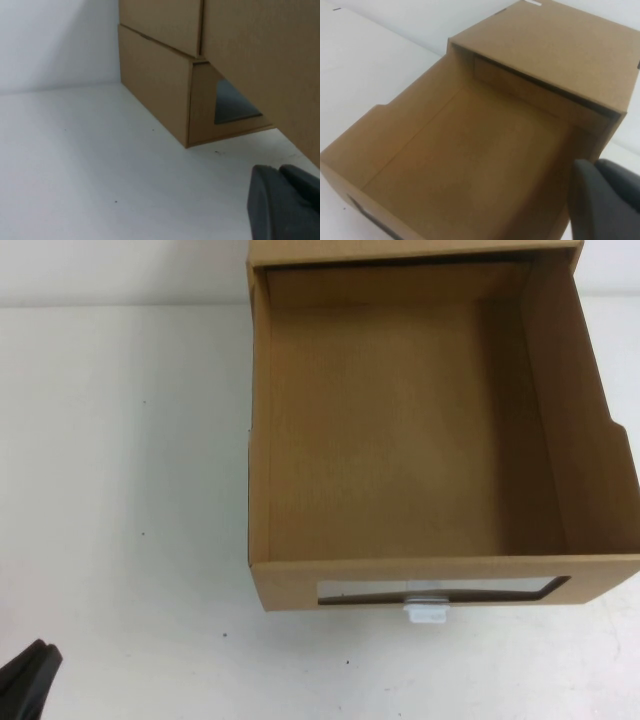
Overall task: Open the shoe box
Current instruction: 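Pull the top drawer of the cardboard box fully open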
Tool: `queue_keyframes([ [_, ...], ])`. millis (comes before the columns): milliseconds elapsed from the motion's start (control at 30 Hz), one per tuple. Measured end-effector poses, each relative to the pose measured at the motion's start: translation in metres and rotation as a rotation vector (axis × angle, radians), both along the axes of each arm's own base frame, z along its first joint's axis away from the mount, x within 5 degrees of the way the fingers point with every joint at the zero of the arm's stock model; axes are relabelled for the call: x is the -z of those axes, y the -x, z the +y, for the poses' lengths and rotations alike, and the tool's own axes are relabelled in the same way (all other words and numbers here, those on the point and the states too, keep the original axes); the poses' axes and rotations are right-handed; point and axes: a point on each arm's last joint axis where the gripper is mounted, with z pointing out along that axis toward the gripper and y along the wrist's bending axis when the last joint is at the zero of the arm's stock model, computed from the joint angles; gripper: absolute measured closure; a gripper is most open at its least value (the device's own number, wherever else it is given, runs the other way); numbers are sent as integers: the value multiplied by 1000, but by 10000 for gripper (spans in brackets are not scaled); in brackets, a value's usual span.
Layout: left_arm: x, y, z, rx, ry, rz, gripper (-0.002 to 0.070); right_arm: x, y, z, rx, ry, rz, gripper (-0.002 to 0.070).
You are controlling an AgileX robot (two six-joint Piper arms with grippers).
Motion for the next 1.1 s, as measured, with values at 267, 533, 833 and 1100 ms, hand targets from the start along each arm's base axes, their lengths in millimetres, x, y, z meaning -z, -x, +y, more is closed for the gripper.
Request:
queue_keyframes([
  [267,3,1,0,6,-55,6,679,2,1,1,-5,-3,16,694],
  [533,4,1,0,8,-62,16,679,5,2,3,-24,-17,59,694],
  [833,4,1,0,8,-62,16,679,8,5,5,-50,-23,106,694],
  [1100,4,1,0,8,-62,16,679,9,6,-2,-59,-78,149,694],
])
